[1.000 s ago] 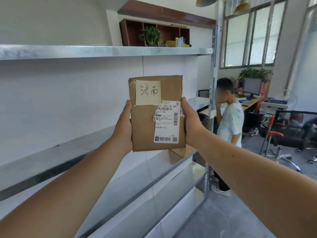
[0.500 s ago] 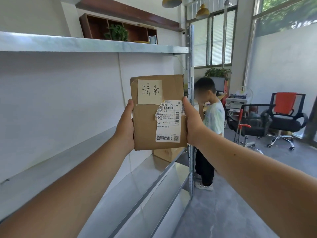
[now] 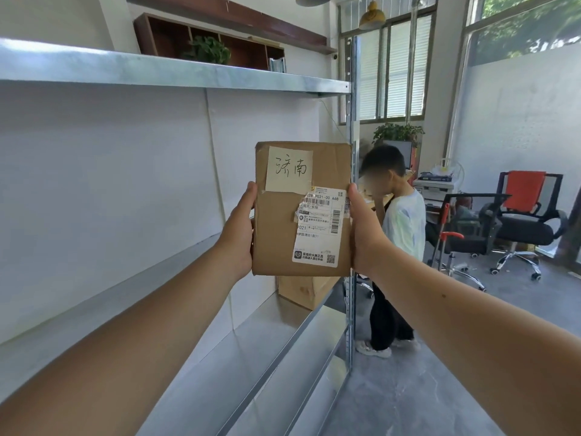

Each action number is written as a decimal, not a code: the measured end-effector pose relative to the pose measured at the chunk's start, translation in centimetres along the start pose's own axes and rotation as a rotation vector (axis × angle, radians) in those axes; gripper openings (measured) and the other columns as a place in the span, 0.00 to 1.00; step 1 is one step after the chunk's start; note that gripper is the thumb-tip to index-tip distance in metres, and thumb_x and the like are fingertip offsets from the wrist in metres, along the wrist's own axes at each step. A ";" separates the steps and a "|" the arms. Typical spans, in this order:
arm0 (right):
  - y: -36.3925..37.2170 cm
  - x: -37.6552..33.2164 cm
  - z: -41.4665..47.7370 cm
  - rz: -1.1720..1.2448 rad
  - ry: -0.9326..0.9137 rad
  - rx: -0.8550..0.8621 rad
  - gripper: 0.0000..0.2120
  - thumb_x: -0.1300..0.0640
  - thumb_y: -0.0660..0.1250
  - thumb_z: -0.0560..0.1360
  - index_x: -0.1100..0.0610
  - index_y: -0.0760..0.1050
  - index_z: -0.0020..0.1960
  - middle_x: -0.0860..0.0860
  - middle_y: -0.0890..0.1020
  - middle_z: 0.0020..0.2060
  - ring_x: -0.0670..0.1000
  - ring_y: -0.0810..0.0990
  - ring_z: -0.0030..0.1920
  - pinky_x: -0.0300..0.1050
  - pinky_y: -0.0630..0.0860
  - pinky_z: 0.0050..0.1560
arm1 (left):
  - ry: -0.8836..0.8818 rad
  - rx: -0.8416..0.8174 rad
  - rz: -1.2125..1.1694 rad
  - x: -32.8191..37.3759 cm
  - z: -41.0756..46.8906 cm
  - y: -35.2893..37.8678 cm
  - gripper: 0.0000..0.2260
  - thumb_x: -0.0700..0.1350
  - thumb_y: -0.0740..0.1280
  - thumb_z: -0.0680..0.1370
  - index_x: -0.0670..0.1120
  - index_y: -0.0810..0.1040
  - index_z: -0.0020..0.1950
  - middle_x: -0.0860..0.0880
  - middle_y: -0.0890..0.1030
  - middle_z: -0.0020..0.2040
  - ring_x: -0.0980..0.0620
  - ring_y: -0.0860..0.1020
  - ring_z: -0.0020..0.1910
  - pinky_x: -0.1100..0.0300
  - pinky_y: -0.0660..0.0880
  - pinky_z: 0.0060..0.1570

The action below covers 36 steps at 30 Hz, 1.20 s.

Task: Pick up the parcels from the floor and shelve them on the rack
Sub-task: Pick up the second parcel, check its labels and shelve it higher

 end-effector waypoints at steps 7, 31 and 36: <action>-2.0 -1.5 5.8 0.020 0.014 -0.009 0.40 0.20 0.67 0.63 0.43 0.83 0.66 0.53 0.87 0.63 0.63 0.85 0.64 0.68 0.75 0.72 | -0.008 -0.004 0.089 1.1 4.9 3.3 0.23 0.74 0.62 0.77 0.63 0.89 0.54 0.46 0.89 0.58 0.40 0.88 0.55 0.39 0.86 0.51; -5.5 0.0 20.2 0.195 0.193 -0.259 0.30 0.18 0.73 0.57 0.37 0.88 0.48 0.53 0.85 0.62 0.62 0.84 0.62 0.80 0.81 0.49 | 0.082 0.210 0.741 4.7 18.4 7.2 0.30 0.74 0.58 0.79 0.54 0.88 0.56 0.50 0.90 0.53 0.46 0.89 0.50 0.50 0.83 0.53; -5.1 0.3 21.4 0.208 0.185 -0.237 0.55 0.21 0.78 0.48 0.31 0.70 0.73 0.55 0.79 0.67 0.64 0.80 0.63 0.81 0.81 0.44 | 0.125 0.273 0.956 6.2 21.5 6.8 0.29 0.76 0.58 0.78 0.53 0.85 0.50 0.52 0.87 0.50 0.49 0.85 0.47 0.57 0.78 0.44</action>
Point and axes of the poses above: each hand's wrist, its own z-axis towards the middle knuckle, its own y-axis out of the palm, x = y × z, the point moved 8 cm from there along z, towards the middle knuckle
